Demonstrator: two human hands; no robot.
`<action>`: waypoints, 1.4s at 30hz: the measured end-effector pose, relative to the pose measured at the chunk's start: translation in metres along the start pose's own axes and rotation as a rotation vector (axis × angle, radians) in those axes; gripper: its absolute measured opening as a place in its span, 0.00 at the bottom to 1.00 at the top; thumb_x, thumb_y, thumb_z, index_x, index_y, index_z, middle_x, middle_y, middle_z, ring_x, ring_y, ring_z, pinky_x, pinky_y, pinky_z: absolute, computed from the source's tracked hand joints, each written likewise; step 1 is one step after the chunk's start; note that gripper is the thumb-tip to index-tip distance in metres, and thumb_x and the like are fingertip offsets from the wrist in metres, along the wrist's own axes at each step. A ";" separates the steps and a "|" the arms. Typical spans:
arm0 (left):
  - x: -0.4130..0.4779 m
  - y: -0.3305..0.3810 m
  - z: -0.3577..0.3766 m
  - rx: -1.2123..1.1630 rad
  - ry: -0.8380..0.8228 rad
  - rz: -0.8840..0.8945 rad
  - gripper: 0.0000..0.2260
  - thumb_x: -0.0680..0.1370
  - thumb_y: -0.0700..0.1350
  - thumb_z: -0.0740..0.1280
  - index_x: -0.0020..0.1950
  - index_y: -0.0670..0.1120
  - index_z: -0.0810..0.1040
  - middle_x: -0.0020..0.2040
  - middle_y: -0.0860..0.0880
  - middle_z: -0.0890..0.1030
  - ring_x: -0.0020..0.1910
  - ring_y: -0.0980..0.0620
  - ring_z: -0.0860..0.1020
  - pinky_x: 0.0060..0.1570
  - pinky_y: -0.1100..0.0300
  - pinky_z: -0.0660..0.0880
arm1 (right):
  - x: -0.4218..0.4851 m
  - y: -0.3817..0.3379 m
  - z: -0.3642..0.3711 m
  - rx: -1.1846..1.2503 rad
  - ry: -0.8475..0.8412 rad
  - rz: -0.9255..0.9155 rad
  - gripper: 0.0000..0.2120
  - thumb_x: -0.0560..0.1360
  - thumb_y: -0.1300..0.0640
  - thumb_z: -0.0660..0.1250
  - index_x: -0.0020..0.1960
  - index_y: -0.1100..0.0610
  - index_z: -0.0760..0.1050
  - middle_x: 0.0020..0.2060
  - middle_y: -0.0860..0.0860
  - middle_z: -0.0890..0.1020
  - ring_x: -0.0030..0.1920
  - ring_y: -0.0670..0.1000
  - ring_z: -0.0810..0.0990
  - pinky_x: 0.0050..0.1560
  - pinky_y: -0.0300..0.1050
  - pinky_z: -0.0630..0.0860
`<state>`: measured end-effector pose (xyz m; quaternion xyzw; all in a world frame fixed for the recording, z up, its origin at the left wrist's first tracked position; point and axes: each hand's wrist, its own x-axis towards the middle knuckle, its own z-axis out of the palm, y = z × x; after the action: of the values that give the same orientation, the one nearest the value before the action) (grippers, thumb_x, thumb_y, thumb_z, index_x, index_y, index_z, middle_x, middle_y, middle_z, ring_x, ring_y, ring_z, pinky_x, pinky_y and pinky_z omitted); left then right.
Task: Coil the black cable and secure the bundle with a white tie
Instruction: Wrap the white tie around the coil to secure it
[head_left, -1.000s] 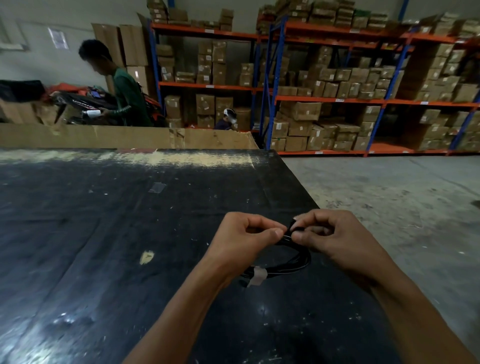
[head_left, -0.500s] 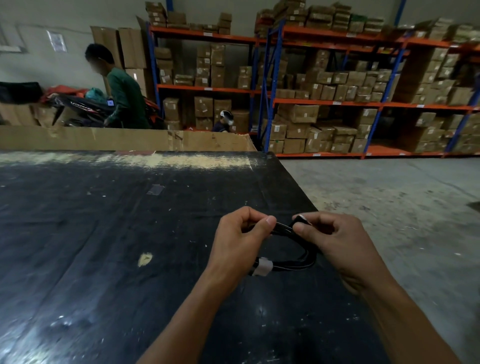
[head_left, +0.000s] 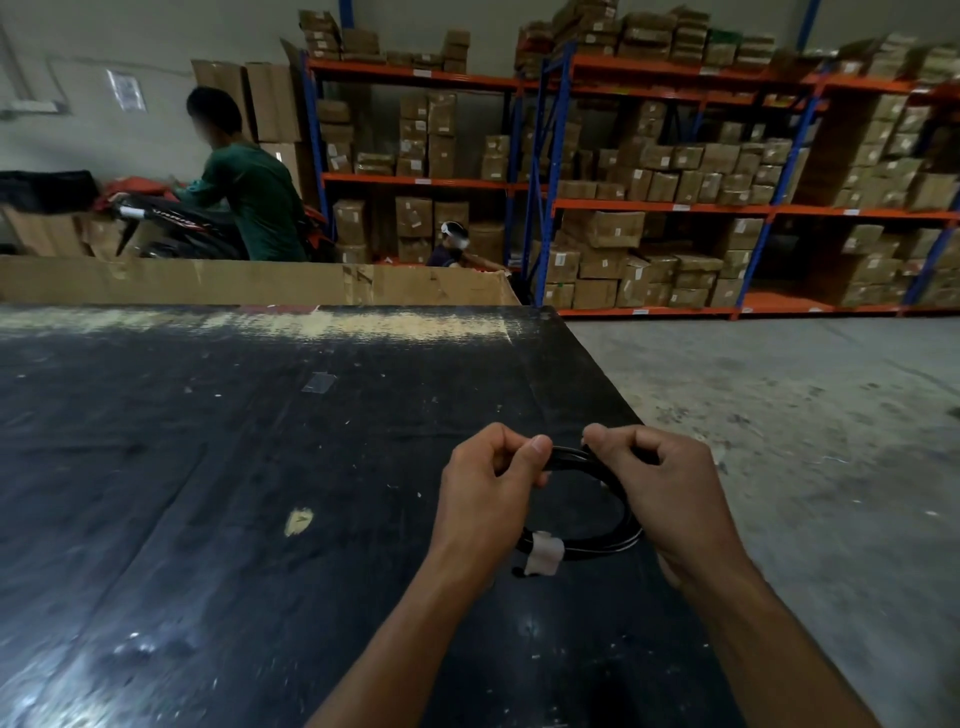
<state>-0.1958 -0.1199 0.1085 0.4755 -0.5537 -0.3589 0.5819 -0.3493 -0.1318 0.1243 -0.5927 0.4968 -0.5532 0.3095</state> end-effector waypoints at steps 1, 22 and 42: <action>0.000 0.000 0.000 0.004 -0.004 0.002 0.10 0.79 0.50 0.67 0.38 0.50 0.78 0.31 0.53 0.80 0.27 0.58 0.73 0.30 0.58 0.69 | 0.001 0.000 0.000 0.000 0.006 -0.007 0.05 0.73 0.51 0.71 0.38 0.46 0.83 0.34 0.46 0.86 0.36 0.43 0.83 0.41 0.43 0.76; 0.030 -0.009 -0.030 -0.126 0.246 -0.174 0.16 0.82 0.49 0.61 0.37 0.44 0.73 0.30 0.51 0.70 0.25 0.58 0.67 0.27 0.60 0.66 | 0.003 0.006 0.021 0.096 -0.195 0.215 0.10 0.78 0.48 0.64 0.46 0.50 0.82 0.40 0.50 0.87 0.42 0.46 0.84 0.40 0.42 0.81; 0.037 -0.049 -0.116 -0.181 0.230 -0.318 0.07 0.79 0.36 0.66 0.51 0.41 0.84 0.33 0.52 0.82 0.35 0.56 0.82 0.32 0.66 0.77 | 0.031 0.025 0.102 0.302 -0.214 0.455 0.04 0.76 0.63 0.69 0.43 0.61 0.81 0.41 0.59 0.83 0.38 0.52 0.82 0.38 0.43 0.83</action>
<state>-0.0717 -0.1510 0.0812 0.5406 -0.3673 -0.4378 0.6174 -0.2606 -0.1872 0.0917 -0.4682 0.4937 -0.4716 0.5609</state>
